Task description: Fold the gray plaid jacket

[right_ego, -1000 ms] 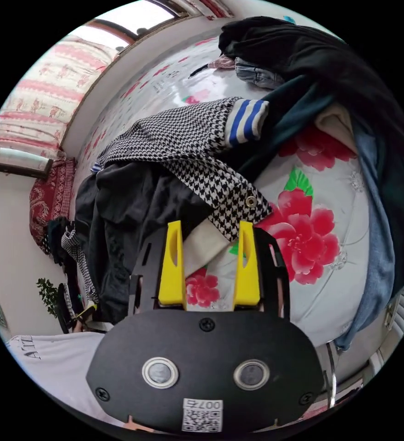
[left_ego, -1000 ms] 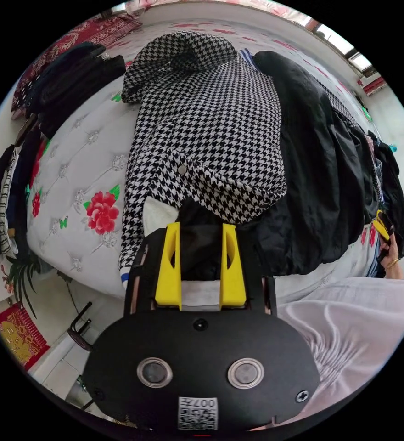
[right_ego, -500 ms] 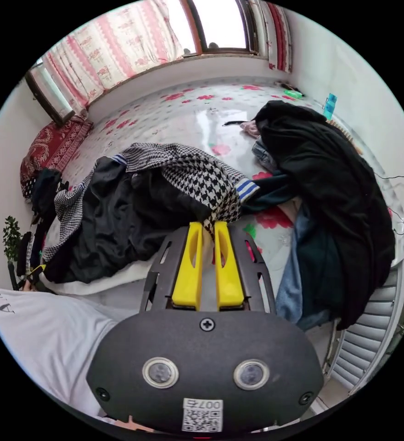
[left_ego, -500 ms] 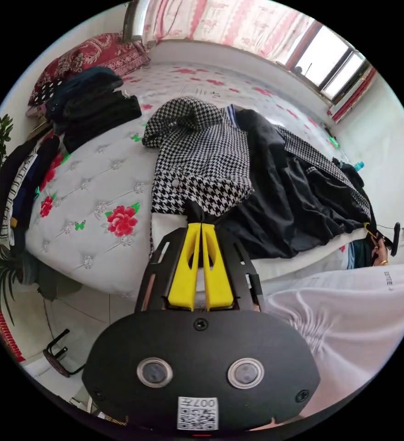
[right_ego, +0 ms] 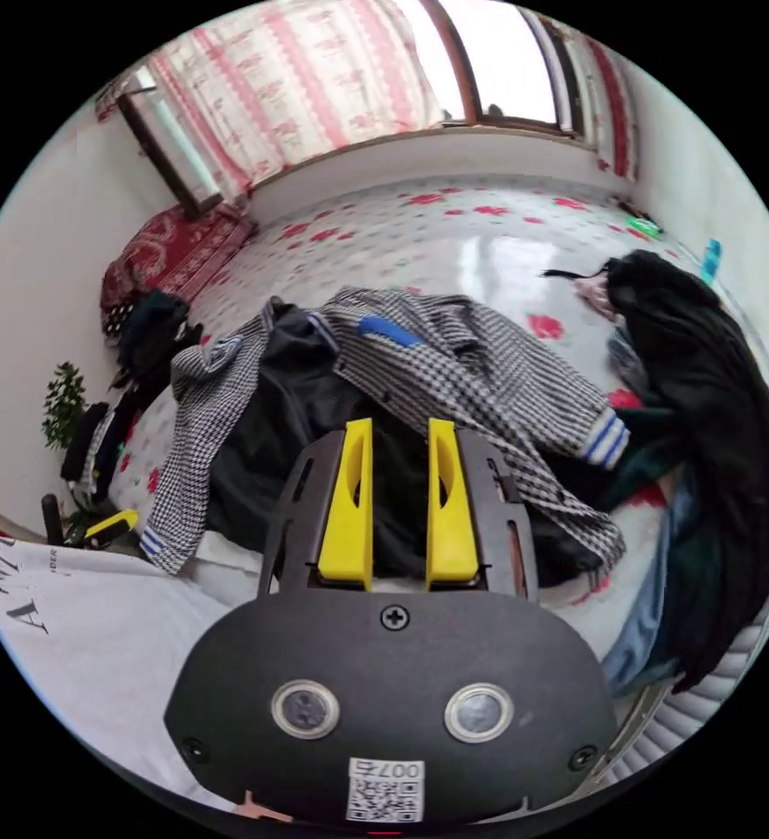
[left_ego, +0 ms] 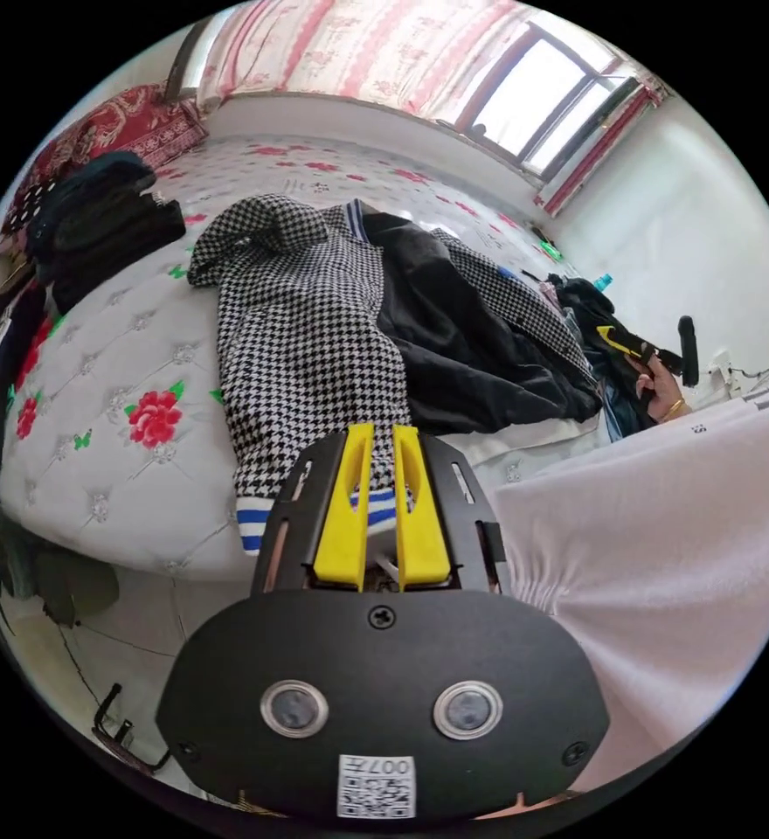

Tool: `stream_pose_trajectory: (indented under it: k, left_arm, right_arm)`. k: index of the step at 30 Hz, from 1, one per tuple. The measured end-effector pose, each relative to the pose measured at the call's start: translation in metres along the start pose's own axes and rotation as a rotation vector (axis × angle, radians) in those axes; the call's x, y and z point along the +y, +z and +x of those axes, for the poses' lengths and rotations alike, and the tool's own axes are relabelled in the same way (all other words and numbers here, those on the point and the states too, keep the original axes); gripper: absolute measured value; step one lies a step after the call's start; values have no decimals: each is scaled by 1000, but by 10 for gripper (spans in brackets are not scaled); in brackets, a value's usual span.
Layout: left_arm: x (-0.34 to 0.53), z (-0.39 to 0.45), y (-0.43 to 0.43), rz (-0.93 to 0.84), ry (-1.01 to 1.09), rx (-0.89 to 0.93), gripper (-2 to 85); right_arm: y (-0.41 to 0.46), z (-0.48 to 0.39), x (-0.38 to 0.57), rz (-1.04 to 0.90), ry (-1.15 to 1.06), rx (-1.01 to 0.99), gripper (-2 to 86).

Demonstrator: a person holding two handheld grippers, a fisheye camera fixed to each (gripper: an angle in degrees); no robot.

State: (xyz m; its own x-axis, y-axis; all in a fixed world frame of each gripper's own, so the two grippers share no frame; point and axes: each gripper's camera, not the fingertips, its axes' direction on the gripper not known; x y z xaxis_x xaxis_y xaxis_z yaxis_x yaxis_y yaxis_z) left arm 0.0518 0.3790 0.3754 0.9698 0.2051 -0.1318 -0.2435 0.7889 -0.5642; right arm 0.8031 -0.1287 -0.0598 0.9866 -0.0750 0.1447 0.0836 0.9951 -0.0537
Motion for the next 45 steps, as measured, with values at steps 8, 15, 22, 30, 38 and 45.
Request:
stream_pose_trajectory:
  k: [8,15,22,30,38,45]
  left_arm:
    - [13,-84,11,-94,-141,-40,91]
    - [9,-109,19,-92,-61,6,76]
    - [3,-136,5,-87,-44,86,-4]
    - [-7,-148,-11,-52,-84,126,5]
    - [25,-149,-34,3,-229,61,69]
    - [14,-114,2,-156,-161,135,129]
  right_arm:
    - [157,-242,-105,-166,-490,-108,99]
    - [317,-377,-166,-332,-651,27,108]
    - [380,-524,-250,-305,-563,-131,40]
    - [365,-704,-176,-207,-1056,9,77]
    - [337,-465,-66,-326,-803,-177,84]
    - [284,-223,70,-525,-542,127,72]
